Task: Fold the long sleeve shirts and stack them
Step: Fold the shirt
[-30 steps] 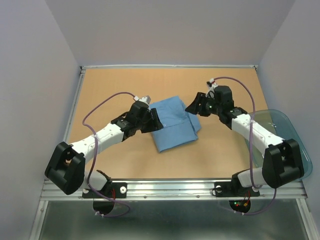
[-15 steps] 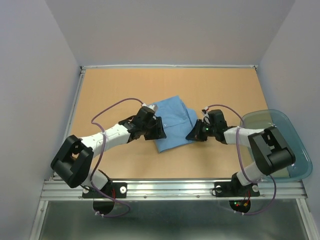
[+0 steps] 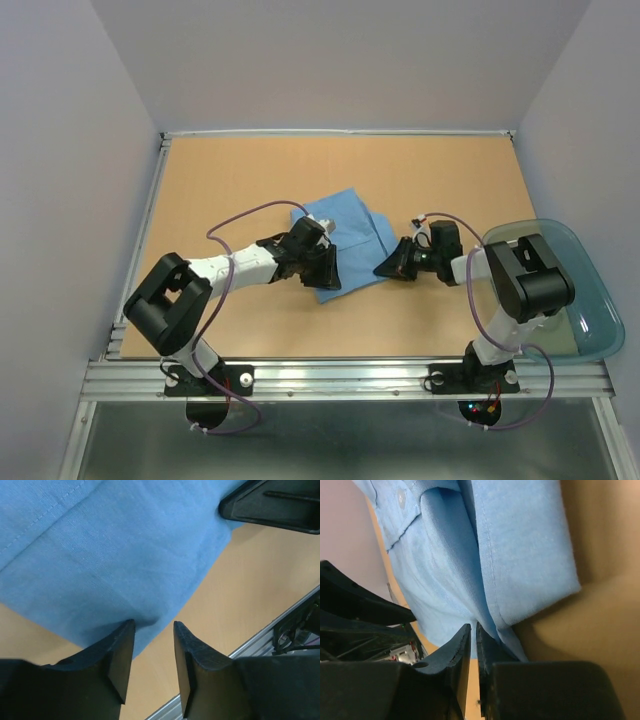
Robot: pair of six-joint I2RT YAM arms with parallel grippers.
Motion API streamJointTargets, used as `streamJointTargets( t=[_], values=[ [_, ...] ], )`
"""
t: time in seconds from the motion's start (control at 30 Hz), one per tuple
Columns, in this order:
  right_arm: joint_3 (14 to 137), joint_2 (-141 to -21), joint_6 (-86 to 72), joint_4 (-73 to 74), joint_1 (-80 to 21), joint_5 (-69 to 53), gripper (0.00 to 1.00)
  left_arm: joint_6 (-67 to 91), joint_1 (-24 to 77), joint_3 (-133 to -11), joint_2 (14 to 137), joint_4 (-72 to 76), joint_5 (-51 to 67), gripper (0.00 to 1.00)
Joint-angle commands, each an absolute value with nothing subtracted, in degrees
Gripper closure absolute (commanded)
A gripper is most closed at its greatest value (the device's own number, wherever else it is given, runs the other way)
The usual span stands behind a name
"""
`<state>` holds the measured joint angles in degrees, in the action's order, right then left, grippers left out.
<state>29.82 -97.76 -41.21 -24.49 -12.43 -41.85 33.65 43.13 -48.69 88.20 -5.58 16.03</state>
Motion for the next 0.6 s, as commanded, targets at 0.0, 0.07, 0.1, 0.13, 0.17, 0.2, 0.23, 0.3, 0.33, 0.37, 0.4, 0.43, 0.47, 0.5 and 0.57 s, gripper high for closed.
streamJointTargets(
  t=[0.0,0.07,0.1,0.13,0.17,0.2,0.23,0.3,0.33,0.37,0.4,0.43,0.47,0.5,0.57],
  values=[
    [28.2,-96.5,-39.1,-24.3,-9.2,-38.8,0.84,31.4,43.5,-49.4,93.2,-4.7,18.5,0.57],
    [27.6,-95.1,-38.2,-23.1,-7.1,-38.6,0.84,31.2,43.4,-48.9,95.4,-3.8,18.9,0.6],
    [27.6,-94.6,-37.3,-22.5,-6.6,-38.4,0.84,31.2,43.2,-48.8,96.6,-3.9,18.9,0.61],
    [27.8,-94.0,-36.7,-20.6,-5.8,-38.2,0.84,31.2,43.1,-48.7,98.8,-3.8,19.3,0.64],
    [28.5,-92.8,-35.5,-19.3,-5.5,-37.1,0.84,31.3,42.5,-48.5,100.4,-3.7,19.9,0.64],
    [28.7,-92.2,-35.0,-17.4,-5.6,-36.4,0.84,31.5,42.3,-48.3,101.0,-3.7,20.6,0.64],
    [29.0,-91.6,-34.6,-16.7,-5.6,-36.0,0.84,31.6,42.1,-48.1,101.3,-3.7,20.8,0.65],
    [29.7,-89.7,-33.8,-15.5,-5.6,-36.1,0.84,31.6,41.9,-47.8,100.8,-3.7,20.7,0.65],
    [30.6,-88.9,-33.5,-13.9,-5.6,-36.2,0.84,31.6,42.0,-47.6,98.9,-3.8,20.3,0.64],
    [31.2,-88.0,-33.2,-13.0,-5.5,-36.4,0.83,31.6,42.0,-47.6,97.6,-4.0,20.0,0.61],
    [32.5,-85.7,-32.4,-10.9,-5.6,-36.1,0.83,31.3,42.0,-47.8,94.5,-4.8,18.9,0.58],
    [33.2,-84.6,-32.3,-10.1,-5.6,-36.0,0.82,31.2,42.0,-48.2,92.7,-5.4,18.2,0.46],
    [34.0,-83.5,-32.2,-9.6,-5.6,-36.2,0.81,31.1,42.0,-48.4,91.0,-5.8,17.8,0.4],
    [35.0,-82.1,-32.5,-9.1,-5.8,-36.4,0.8,31.0,41.9,-48.9,89.1,-6.1,17.3,0.35],
    [38.7,-79.6,-33.1,-8.9,-6.3,-36.9,0.76,31.3,41.9,-50.4,84.0,-6.5,15.4,0.23]
  ],
)
